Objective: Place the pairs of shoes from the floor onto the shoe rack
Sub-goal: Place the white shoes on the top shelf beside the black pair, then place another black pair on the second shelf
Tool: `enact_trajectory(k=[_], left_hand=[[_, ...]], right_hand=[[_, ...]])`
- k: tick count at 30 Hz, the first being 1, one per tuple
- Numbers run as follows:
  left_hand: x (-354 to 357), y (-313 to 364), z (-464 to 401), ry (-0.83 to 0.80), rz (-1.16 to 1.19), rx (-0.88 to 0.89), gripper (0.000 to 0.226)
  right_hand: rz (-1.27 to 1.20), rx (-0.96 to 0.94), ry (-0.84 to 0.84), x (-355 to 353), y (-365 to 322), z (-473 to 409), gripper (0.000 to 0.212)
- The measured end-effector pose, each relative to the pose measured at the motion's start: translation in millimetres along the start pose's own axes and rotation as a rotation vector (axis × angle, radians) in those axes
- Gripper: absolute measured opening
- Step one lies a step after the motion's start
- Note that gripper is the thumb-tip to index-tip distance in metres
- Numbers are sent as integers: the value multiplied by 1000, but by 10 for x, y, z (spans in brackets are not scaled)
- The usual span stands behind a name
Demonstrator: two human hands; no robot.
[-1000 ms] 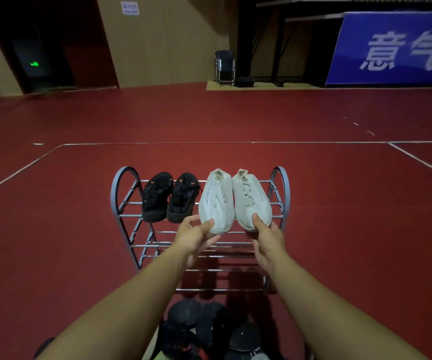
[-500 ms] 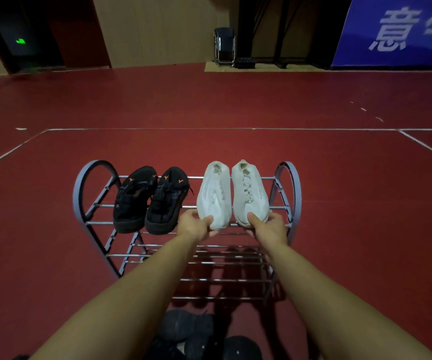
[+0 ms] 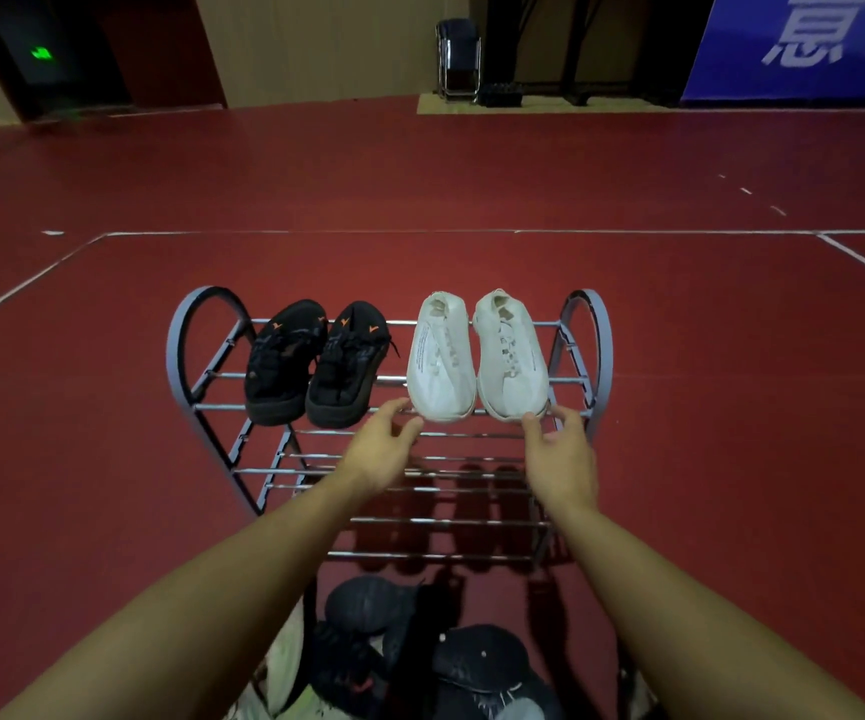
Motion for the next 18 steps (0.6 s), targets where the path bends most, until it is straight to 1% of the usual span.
enact_trajectory(k=[1,2,3,5,7,9,11,14,16,18], left_hand=[[-39,-48,83,0,-69,21,46],[-63,-138,168,-3,-129,36,43],[-84,-209,276,-7,-177,46,38],[-92,-439,463,-23,-238,43,26],[-45,-736,632,-68,-277,3,21],[44,-1098,775,-127,-308,-57,23],[155,-1527,894,-193,-353,-122,26],[336,-2116,1033,-277,-384,-203,21],[466,-2464,1128,-316,-348,-276,14],[590,-2799,1188,-333,-305,-353,13]], right_hand=[[35,-68,45,-68,-35,107,33],[74,-140,51,-69,-43,229,26],[128,-205,19,6,-2,331,21],[247,-277,-153,306,197,508,20],[423,-288,-410,730,564,685,29],[583,-271,-626,1067,982,883,45],[648,-204,-756,1311,1401,1074,54],[641,-114,-840,1560,1893,1293,52],[626,-82,-906,1767,2169,1417,53],[613,-59,-977,1995,2432,1537,49]])
Point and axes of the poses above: each hand's wrist, its own z-axis away from the middle knuckle, its own x-axis out of the palm, y = z × x, the point moved 10 cm from there along -z, towards the middle knuckle, and after that the axes turned 1 degree about y, right-handed, at the moved point
